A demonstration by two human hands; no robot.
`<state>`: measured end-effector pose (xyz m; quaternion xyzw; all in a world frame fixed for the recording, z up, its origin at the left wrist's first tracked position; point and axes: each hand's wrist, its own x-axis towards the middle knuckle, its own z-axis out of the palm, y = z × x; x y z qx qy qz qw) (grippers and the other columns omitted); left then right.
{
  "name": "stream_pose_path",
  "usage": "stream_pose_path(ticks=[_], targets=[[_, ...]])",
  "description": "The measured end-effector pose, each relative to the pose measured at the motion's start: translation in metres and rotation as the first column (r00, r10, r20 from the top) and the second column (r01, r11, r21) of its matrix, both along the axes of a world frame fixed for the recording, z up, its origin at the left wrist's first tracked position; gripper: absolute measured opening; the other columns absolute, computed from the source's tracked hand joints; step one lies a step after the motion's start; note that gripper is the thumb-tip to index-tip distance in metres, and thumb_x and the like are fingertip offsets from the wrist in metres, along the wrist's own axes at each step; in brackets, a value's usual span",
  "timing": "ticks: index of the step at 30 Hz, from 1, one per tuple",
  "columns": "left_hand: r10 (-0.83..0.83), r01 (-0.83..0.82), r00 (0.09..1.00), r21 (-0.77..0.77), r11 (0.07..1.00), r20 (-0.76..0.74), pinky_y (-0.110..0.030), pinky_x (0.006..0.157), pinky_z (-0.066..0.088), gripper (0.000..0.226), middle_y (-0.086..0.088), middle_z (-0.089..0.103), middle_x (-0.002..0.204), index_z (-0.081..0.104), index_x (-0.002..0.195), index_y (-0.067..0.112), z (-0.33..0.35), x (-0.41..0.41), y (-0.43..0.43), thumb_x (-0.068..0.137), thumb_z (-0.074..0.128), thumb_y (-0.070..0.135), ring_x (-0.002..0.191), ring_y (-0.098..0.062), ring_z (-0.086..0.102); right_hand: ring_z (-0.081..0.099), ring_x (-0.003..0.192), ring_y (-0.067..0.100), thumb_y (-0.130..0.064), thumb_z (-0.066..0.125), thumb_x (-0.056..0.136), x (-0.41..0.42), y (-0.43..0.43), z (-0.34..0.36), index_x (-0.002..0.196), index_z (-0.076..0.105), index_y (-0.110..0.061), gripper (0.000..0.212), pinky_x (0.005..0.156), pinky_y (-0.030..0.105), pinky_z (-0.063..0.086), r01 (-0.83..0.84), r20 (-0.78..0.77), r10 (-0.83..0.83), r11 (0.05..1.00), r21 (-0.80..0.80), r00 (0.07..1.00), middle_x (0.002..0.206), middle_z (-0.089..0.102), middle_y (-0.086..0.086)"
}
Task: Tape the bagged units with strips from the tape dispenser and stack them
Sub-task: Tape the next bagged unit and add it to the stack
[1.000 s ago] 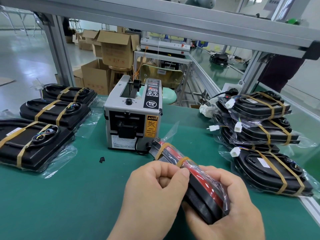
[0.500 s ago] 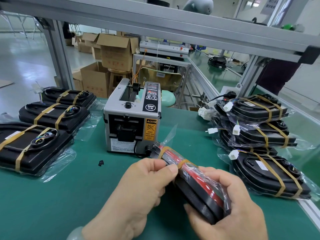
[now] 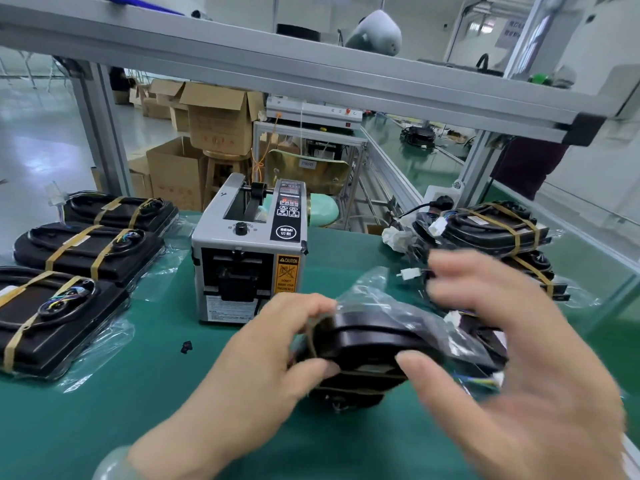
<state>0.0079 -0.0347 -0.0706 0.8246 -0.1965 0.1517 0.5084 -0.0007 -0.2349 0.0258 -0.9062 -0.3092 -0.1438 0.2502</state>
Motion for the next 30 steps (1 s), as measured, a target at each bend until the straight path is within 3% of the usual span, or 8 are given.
stream_pose_path(ticks=[3,5,7,11,18,23,26,30], targets=[[0.002,-0.005,0.999,-0.079,0.997,-0.047,-0.014,0.076,0.052,0.054,0.022,0.059,0.113,0.055,0.109,0.056,-0.002,0.004,0.011,0.069,0.072,0.024,0.107,-0.001,0.056,0.057,0.117,0.018,-0.047,0.068,0.076,-0.013,0.003,-0.025,0.108,0.067,-0.03,0.037,0.093,0.048,0.045,-0.029,0.347,0.024,1.0,0.009,0.938,0.121,0.064,-0.009],[-0.017,0.007,0.995,-0.091,0.996,-0.1,-0.013,0.076,0.052,0.055,0.02,0.06,0.112,0.056,0.109,0.056,-0.002,0.006,0.017,0.068,0.071,0.023,0.107,-0.003,0.057,0.049,0.126,0.016,-0.049,0.066,0.074,-0.014,-0.004,-0.044,0.129,0.055,-0.028,0.06,0.101,0.044,0.042,-0.054,0.301,0.071,0.996,-0.065,0.951,0.137,0.051,-0.011],[-0.061,0.044,0.987,-0.118,0.992,-0.147,-0.021,0.08,0.054,0.054,0.015,0.062,0.114,0.059,0.11,0.05,0.0,0.006,0.021,0.07,0.073,0.017,0.109,-0.009,0.057,0.044,0.126,0.003,-0.054,0.063,0.072,-0.001,-0.007,-0.043,0.137,0.045,-0.034,0.07,0.107,0.022,0.033,-0.012,0.165,0.02,0.999,-0.051,0.986,0.14,0.045,-0.019],[-0.143,0.112,0.97,-0.161,0.981,-0.196,-0.023,0.083,0.055,0.055,0.004,0.063,0.114,0.063,0.109,0.039,-0.001,0.006,0.022,0.075,0.075,-0.002,0.114,-0.014,0.056,0.053,0.113,-0.003,-0.055,0.071,0.06,0.01,-0.01,-0.042,0.12,0.048,-0.051,0.064,0.093,0.013,0.039,-0.029,-0.208,0.054,0.992,0.119,0.977,0.119,0.057,-0.028],[-0.047,-0.048,0.916,-0.225,0.973,-0.399,-0.022,0.082,0.053,0.062,0.019,0.064,0.119,0.052,0.123,0.045,-0.001,0.002,0.035,0.074,0.075,0.015,0.11,0.002,0.059,0.06,0.098,0.005,-0.03,0.077,0.06,0.013,-0.006,-0.061,0.112,0.05,-0.05,0.062,0.078,0.007,0.042,-0.019,-0.168,0.068,0.96,0.279,0.984,0.106,0.064,-0.021],[0.206,-0.585,0.734,-0.448,0.676,-0.648,-0.02,0.05,0.049,0.007,0.002,0.069,0.072,0.067,0.093,0.015,0.005,0.025,0.043,0.091,0.061,0.016,0.058,-0.008,0.06,0.062,0.091,-0.001,-0.041,0.075,0.049,0.006,0.002,-0.067,0.103,0.054,-0.06,0.062,0.076,0.001,0.04,0.041,-0.149,0.012,0.936,0.349,0.989,0.1,0.064,-0.024],[0.16,-0.666,0.672,-0.495,0.557,-0.723,-0.012,0.036,0.04,0.015,0.004,0.062,0.051,0.063,0.078,0.011,0.011,0.039,0.045,0.091,0.063,0.019,0.037,-0.002,0.05,0.061,0.091,-0.002,-0.037,0.075,0.048,0.004,0.007,-0.069,0.102,0.051,-0.063,0.064,0.076,0.0,0.039,0.072,-0.129,-0.028,0.934,0.351,0.991,0.101,0.063,-0.026],[0.149,-0.696,0.655,-0.513,0.503,-0.741,-0.011,0.033,0.038,0.018,0.006,0.061,0.045,0.061,0.077,0.01,0.017,0.052,0.044,0.093,0.06,0.02,0.032,0.0,0.049,0.06,0.091,0.0,-0.043,0.07,0.048,0.003,0.009,-0.069,0.102,0.05,-0.063,0.061,0.075,0.002,0.04,0.082,-0.114,-0.045,0.936,0.343,0.992,0.102,0.062,-0.024]])
